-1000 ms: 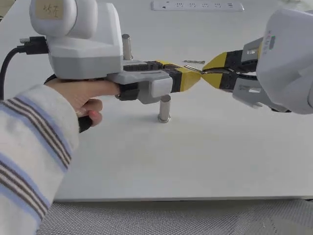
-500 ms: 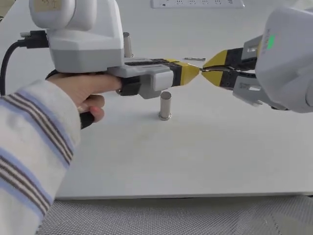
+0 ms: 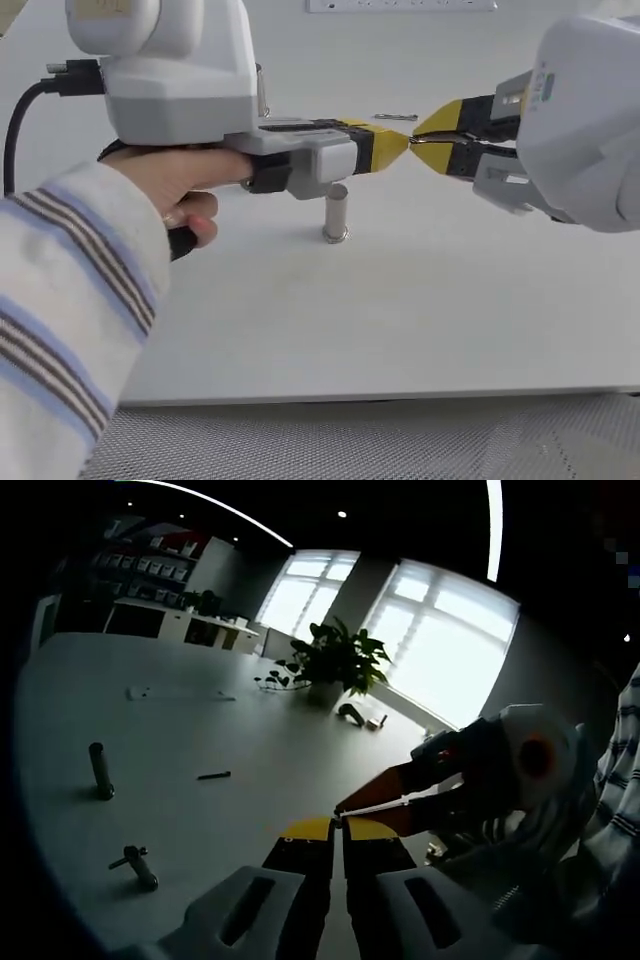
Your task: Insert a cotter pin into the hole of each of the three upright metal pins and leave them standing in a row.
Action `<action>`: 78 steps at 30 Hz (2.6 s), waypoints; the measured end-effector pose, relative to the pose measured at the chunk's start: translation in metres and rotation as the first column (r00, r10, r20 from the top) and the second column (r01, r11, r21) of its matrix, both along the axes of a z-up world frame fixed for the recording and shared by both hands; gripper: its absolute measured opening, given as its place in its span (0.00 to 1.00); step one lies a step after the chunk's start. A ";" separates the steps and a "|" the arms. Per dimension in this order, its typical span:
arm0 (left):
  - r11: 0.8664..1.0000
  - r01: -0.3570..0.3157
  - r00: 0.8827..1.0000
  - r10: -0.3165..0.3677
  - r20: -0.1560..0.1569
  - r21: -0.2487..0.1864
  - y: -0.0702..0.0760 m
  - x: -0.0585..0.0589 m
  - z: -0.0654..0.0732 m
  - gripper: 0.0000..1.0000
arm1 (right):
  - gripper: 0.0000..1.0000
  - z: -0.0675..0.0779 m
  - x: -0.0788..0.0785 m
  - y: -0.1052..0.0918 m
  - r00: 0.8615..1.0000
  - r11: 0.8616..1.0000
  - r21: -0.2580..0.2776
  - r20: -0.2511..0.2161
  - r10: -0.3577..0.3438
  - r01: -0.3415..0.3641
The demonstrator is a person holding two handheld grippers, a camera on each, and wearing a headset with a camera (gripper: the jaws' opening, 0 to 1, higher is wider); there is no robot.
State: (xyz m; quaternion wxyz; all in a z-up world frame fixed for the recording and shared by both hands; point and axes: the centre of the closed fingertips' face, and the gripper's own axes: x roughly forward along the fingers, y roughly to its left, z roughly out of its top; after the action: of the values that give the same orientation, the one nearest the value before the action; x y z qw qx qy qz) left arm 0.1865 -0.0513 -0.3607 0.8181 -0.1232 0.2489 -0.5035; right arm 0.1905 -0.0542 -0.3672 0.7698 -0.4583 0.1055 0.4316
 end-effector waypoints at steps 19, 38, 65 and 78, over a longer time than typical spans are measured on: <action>1.000 -0.001 1.000 0.001 -0.017 -0.028 0.000 -0.004 0.001 0.02 | 0.00 0.000 -0.004 0.001 1.000 1.000 -0.004 0.005 0.000 0.000; 0.999 -0.013 0.994 0.009 -0.106 -0.042 0.003 -0.002 -0.001 0.00 | 0.00 0.000 -0.006 0.002 1.000 1.000 -0.009 0.006 0.009 -0.009; 0.998 0.015 0.997 -0.010 -0.075 0.064 0.006 -0.017 -0.008 0.00 | 0.18 -0.016 -0.011 -0.006 0.985 0.992 0.120 -0.175 -0.005 0.027; 0.993 0.093 0.995 -0.096 0.034 0.074 0.011 -0.027 0.001 0.00 | 0.23 -0.020 -0.020 0.001 0.924 0.959 0.272 -0.381 0.026 0.085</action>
State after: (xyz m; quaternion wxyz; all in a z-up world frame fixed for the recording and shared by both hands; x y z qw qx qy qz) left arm 0.1596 -0.0403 -0.3597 0.8017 -0.0724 0.2572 -0.5346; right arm 0.1706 -0.0532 -0.3871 0.7985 -0.2492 0.1972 0.5113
